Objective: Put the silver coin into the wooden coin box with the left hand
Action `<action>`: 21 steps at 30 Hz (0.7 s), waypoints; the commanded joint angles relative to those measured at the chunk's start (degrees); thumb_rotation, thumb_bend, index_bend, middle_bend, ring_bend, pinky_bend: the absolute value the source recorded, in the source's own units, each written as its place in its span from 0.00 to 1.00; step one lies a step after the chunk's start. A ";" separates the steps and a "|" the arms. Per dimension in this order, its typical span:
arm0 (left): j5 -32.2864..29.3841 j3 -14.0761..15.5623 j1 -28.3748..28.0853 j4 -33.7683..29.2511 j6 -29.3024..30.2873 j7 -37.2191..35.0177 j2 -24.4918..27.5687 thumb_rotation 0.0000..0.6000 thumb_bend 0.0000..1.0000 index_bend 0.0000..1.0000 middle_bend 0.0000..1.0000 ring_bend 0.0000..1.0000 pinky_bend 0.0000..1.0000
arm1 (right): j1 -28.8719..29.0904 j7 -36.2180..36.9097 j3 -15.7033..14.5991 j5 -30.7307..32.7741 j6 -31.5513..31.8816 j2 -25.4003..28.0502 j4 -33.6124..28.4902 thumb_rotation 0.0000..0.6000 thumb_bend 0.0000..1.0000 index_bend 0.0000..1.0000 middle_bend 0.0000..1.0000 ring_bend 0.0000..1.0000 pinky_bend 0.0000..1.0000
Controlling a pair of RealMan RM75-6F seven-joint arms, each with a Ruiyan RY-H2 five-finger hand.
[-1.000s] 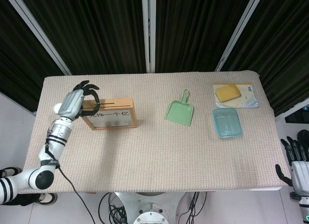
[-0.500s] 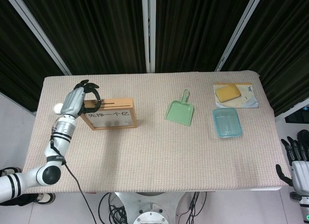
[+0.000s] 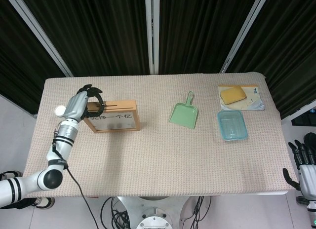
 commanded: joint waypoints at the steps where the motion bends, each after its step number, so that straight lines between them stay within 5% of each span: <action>1: -0.08 -0.05 0.07 0.00 -0.11 -0.18 0.07 1.00 0.45 0.63 0.24 0.05 0.07 | -0.01 -0.04 0.00 0.06 -0.05 0.02 -0.01 1.00 0.34 0.00 0.00 0.00 0.00; 7: 0.61 0.01 0.35 -0.06 -0.53 -0.74 0.40 1.00 0.45 0.57 0.24 0.05 0.07 | 0.12 -0.17 -0.01 0.16 -0.38 -0.08 0.00 1.00 0.34 0.00 0.00 0.00 0.00; 14: 1.41 0.32 0.71 0.05 -1.44 -1.51 0.79 1.00 0.45 0.35 0.24 0.05 0.07 | 0.09 -0.49 0.09 0.40 -0.41 -0.07 -0.10 1.00 0.34 0.00 0.00 0.00 0.00; 21: 3.24 0.07 1.25 -1.29 -1.72 -2.82 1.63 1.00 0.45 0.28 0.23 0.05 0.07 | 0.01 -0.69 0.10 0.50 -0.35 0.09 -0.35 1.00 0.35 0.00 0.00 0.00 0.00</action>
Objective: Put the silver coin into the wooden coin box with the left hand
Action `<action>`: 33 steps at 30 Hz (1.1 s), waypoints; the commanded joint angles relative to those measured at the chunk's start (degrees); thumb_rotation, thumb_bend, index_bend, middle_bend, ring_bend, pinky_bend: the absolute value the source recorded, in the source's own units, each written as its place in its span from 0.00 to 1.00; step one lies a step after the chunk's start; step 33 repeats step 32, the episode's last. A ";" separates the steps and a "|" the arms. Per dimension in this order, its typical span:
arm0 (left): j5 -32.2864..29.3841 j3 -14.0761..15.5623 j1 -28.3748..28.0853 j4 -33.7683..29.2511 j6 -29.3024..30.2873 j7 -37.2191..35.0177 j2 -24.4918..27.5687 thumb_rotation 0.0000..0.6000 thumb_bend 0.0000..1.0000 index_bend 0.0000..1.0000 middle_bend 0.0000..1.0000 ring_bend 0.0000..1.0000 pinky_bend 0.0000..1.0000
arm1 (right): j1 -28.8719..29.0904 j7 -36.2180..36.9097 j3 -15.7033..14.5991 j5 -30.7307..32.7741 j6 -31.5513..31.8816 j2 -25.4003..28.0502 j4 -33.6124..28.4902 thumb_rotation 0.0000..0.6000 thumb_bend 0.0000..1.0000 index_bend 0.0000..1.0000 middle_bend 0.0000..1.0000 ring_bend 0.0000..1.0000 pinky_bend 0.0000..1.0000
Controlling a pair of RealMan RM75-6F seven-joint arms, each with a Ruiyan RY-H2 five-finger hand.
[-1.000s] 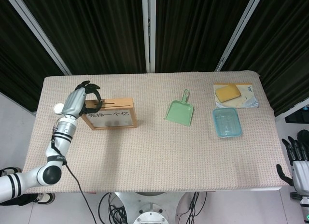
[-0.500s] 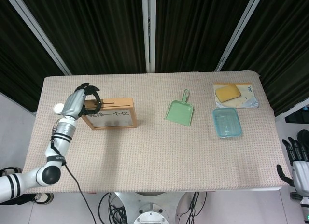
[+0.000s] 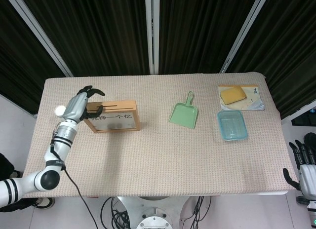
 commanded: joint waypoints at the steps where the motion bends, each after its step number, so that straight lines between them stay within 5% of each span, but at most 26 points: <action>1: 1.55 -0.16 0.68 -1.52 0.26 -0.93 0.77 1.00 0.45 0.28 0.23 0.05 0.07 | 0.01 -0.04 -0.02 -0.11 0.07 0.03 -0.08 1.00 0.35 0.00 0.00 0.00 0.00; 6: 10.73 2.18 3.75 -6.83 2.62 -0.80 3.75 1.00 0.45 0.27 0.22 0.05 0.09 | 0.03 -0.06 -0.04 -0.52 0.42 0.23 -0.40 1.00 0.35 0.00 0.00 0.00 0.00; 11: 28.07 9.17 11.27 -11.64 10.34 2.07 8.92 1.00 0.40 0.27 0.22 0.05 0.12 | -0.32 -0.05 -0.11 -1.17 1.58 0.53 -0.78 1.00 0.35 0.00 0.00 0.00 0.00; 19: 52.55 20.90 26.81 -2.51 33.44 13.80 8.71 1.00 0.22 0.26 0.21 0.05 0.11 | -0.73 -0.16 0.06 -2.38 3.79 0.08 -0.44 1.00 0.34 0.00 0.00 0.00 0.00; 25: 58.26 26.60 35.15 5.96 40.61 15.53 5.46 1.00 0.17 0.27 0.21 0.05 0.12 | -0.90 -2.23 -0.28 -3.03 4.28 -0.42 -0.56 1.00 0.34 0.00 0.00 0.00 0.00; 33: 56.34 27.30 39.26 9.60 41.89 10.31 2.98 1.00 0.16 0.25 0.20 0.05 0.12 | -1.08 -4.42 -1.37 -4.75 4.69 -1.30 -0.92 1.00 0.34 0.00 0.00 0.00 0.00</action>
